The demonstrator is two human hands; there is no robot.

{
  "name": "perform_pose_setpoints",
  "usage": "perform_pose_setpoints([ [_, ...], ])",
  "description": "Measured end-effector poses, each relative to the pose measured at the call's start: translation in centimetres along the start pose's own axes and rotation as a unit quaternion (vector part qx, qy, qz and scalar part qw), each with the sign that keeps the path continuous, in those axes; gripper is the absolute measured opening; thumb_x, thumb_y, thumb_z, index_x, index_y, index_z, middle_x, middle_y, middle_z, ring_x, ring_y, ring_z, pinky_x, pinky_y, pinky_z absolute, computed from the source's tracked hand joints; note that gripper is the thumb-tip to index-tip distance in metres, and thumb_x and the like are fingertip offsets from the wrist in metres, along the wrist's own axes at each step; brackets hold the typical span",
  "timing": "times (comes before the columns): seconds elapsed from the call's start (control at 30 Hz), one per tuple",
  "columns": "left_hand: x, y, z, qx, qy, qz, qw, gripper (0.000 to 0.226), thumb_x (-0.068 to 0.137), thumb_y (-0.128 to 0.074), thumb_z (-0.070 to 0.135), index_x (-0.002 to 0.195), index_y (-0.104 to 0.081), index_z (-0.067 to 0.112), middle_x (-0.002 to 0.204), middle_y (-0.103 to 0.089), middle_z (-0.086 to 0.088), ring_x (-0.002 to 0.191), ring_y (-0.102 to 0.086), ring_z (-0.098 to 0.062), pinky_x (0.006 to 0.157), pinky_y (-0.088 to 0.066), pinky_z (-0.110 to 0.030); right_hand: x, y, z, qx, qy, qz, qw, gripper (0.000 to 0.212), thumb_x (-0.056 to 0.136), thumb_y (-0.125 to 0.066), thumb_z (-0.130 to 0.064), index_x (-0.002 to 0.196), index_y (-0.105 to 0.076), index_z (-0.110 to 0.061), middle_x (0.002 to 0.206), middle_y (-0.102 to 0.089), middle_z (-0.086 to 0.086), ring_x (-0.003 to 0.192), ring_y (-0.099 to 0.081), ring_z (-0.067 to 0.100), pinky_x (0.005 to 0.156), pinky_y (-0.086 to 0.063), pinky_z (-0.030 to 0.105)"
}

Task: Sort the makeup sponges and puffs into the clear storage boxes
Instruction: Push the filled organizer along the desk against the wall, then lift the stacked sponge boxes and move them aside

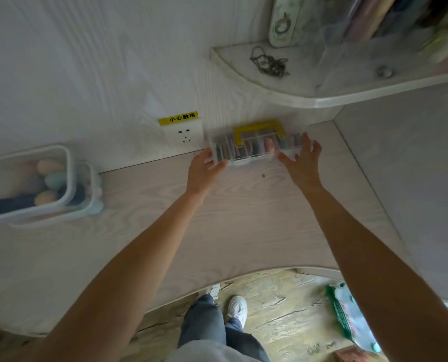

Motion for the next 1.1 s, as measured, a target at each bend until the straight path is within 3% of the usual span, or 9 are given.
perform_pose_setpoints([
  [0.1, -0.4, 0.3, 0.1, 0.011, -0.006, 0.022, 1.0, 0.036, 0.083, -0.068, 0.019, 0.117, -0.06, 0.012, 0.108, -0.062, -0.001, 0.092, -0.059, -0.011, 0.069, -0.044, -0.004, -0.1, -0.2, -0.4, -0.049, -0.019, -0.038, 0.998, 0.087, 0.084, -0.064, -0.041, 0.148, -0.01, -0.019, 0.154, 0.009, 0.013, 0.14, -0.02, 0.031, 0.11, -0.029, 0.042],
  [0.23, -2.6, 1.9, 0.6, -0.033, 0.031, 0.05, 0.998, 0.038, 0.084, -0.066, 0.015, 0.12, -0.055, 0.011, 0.108, -0.061, -0.004, 0.1, -0.06, -0.018, 0.09, -0.049, -0.03, -2.8, 0.6, -2.3, -0.221, 0.083, -0.011, 0.972, 0.076, 0.088, -0.058, -0.04, 0.148, -0.016, -0.018, 0.155, 0.008, 0.017, 0.143, 0.003, 0.035, 0.116, -0.013, 0.046],
  [0.3, -5.1, 3.6, 1.9, -0.052, -0.002, 0.061, 0.997, 0.032, 0.086, -0.063, 0.014, 0.117, -0.056, 0.018, 0.101, -0.061, 0.003, 0.093, -0.06, -0.011, 0.088, -0.048, -0.029, -5.4, 0.4, -3.6, -0.266, 0.188, 0.009, 0.945, 0.064, 0.088, -0.06, -0.03, 0.143, -0.03, -0.017, 0.155, -0.005, 0.018, 0.142, -0.003, 0.036, 0.115, -0.017, 0.049],
  [0.4, -11.2, 8.7, 3.5, -0.044, -0.076, 0.118, 0.989, 0.023, 0.09, -0.058, 0.014, 0.113, -0.058, 0.019, 0.1, -0.063, 0.013, 0.092, -0.059, 0.0, 0.081, -0.044, -0.014, -10.7, -2.0, -6.1, -0.219, 0.306, -0.02, 0.926, 0.036, 0.087, -0.054, -0.027, 0.121, -0.055, -0.014, 0.146, -0.031, 0.016, 0.137, -0.023, 0.033, 0.109, -0.03, 0.047],
  [0.53, -17.8, 17.9, 1.9, -0.016, -0.146, 0.288, 0.946, 0.017, 0.091, -0.058, 0.01, 0.107, -0.062, 0.013, 0.095, -0.065, 0.024, 0.09, -0.058, 0.004, 0.078, -0.042, -0.011, -16.5, -7.4, -11.0, -0.119, 0.342, -0.094, 0.927, 0.029, 0.089, -0.046, -0.033, 0.106, -0.064, -0.016, 0.118, -0.059, 0.005, 0.111, -0.048, 0.021, 0.094, -0.043, 0.035],
  [0.7, -19.2, 30.2, -3.2, -0.08, -0.073, 0.411, 0.905, 0.03, 0.087, -0.06, 0.014, 0.116, -0.051, 0.01, 0.107, -0.057, 0.004, 0.095, -0.052, -0.003, 0.083, -0.039, -0.019, -20.0, -15.9, -17.4, 0.037, 0.174, -0.271, 0.946, 0.021, 0.09, -0.058, -0.033, 0.106, -0.064, -0.019, 0.1, -0.068, -0.002, 0.093, -0.063, 0.011, 0.081, -0.044, 0.021],
  [0.87, -14.1, 36.8, -6.9, -0.153, 0.128, 0.276, 0.94, 0.049, 0.093, -0.047, 0.041, 0.139, -0.032, 0.031, 0.132, -0.042, 0.002, 0.116, -0.042, -0.018, 0.09, -0.031, -0.031, -21.1, -25.2, -21.0, 0.142, -0.058, -0.387, 0.909, 0.058, 0.086, -0.056, -0.049, 0.136, -0.034, -0.03, 0.133, -0.045, 0.004, 0.11, -0.048, 0.022, 0.093, -0.043, 0.043],
  [0.97, -11.4, 37.9, -7.9, -0.187, 0.223, 0.171, 0.941, 0.072, 0.072, -0.053, 0.067, 0.134, -0.038, 0.033, 0.135, -0.045, -0.003, 0.12, -0.045, -0.024, 0.095, -0.032, -0.037, -21.1, -28.5, -21.5, 0.164, -0.13, -0.379, 0.902, 0.071, 0.085, -0.056, -0.053, 0.143, -0.02, -0.033, 0.145, -0.033, 0.004, 0.123, -0.04, 0.029, 0.097, -0.039, 0.051],
  [1.1, -9.5, 37.7, -8.2, -0.212, 0.246, 0.129, 0.937, 0.041, 0.09, -0.049, 0.044, 0.124, -0.05, 0.021, 0.118, -0.057, -0.007, 0.1, -0.056, -0.021, 0.084, -0.044, -0.033, -20.8, -30.5, -20.7, 0.182, -0.163, -0.349, 0.905, 0.072, 0.083, -0.059, -0.051, 0.142, -0.022, -0.032, 0.143, -0.037, 0.004, 0.122, -0.043, 0.029, 0.098, -0.041, 0.051],
])
Point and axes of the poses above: each hand's wrist, its own x-axis towards the middle knuckle, its own y-axis out of the back of the hand, z = x × y, the point moved 4 cm from there along x, towards the middle knuckle
